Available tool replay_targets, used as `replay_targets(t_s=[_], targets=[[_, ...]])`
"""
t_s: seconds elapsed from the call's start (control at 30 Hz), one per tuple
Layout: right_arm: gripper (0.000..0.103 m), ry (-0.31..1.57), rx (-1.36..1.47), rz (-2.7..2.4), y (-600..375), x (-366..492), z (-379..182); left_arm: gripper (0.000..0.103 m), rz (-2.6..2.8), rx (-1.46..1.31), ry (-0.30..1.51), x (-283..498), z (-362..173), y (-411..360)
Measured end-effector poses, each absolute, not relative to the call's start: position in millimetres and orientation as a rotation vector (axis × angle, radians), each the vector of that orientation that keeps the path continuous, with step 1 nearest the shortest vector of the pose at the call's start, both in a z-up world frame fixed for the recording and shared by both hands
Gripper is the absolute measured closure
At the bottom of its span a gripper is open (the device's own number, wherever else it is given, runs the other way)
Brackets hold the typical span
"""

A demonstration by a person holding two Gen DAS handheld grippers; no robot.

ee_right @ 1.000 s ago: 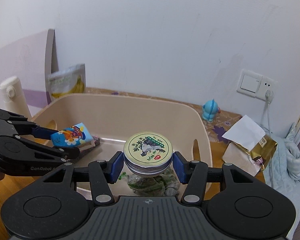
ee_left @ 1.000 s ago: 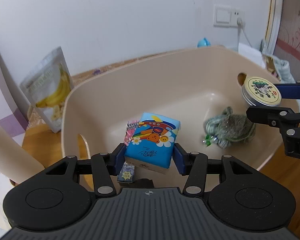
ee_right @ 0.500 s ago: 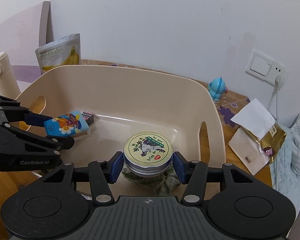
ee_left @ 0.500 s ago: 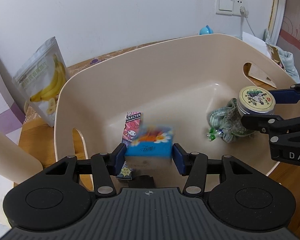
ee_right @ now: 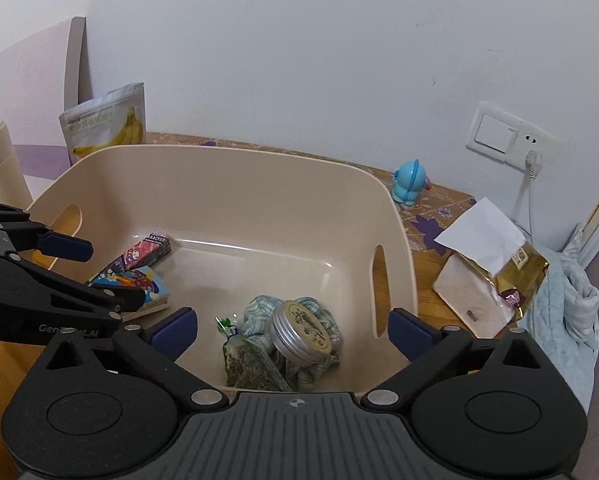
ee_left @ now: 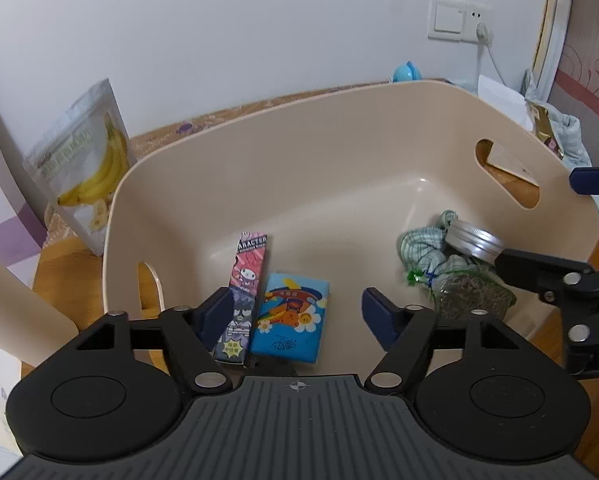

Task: Organize objects
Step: 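Open both tools to drop the tissue pack and tin into the bin, then withdraw both tools from the bin toward the remaining boxes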

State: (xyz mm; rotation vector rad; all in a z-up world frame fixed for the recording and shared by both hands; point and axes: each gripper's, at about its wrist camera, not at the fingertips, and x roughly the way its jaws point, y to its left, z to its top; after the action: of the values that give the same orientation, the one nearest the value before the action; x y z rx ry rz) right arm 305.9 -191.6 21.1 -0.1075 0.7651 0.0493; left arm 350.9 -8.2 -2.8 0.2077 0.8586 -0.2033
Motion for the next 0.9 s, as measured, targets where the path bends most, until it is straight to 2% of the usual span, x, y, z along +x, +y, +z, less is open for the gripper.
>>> replay_targets(t_s=[0.03,0.07,0.9], targets=[[0.000,0.755,-0.107,0.047,-192.5,303.6,23.6,0.016,-0.192,0.211,0.846,349.1,-0.6,-8.8],[0.000,0.744,-0.106,0.044,-193.4,301.2,26.7,0.015,-0.185,0.213,0.834,347.5,1.9,-8.8],[0.000,0.618,-0.062,0.031,-207.7,227.2,68.4,0.013,-0.158,0.170,0.692,272.3,56.8,11.0]])
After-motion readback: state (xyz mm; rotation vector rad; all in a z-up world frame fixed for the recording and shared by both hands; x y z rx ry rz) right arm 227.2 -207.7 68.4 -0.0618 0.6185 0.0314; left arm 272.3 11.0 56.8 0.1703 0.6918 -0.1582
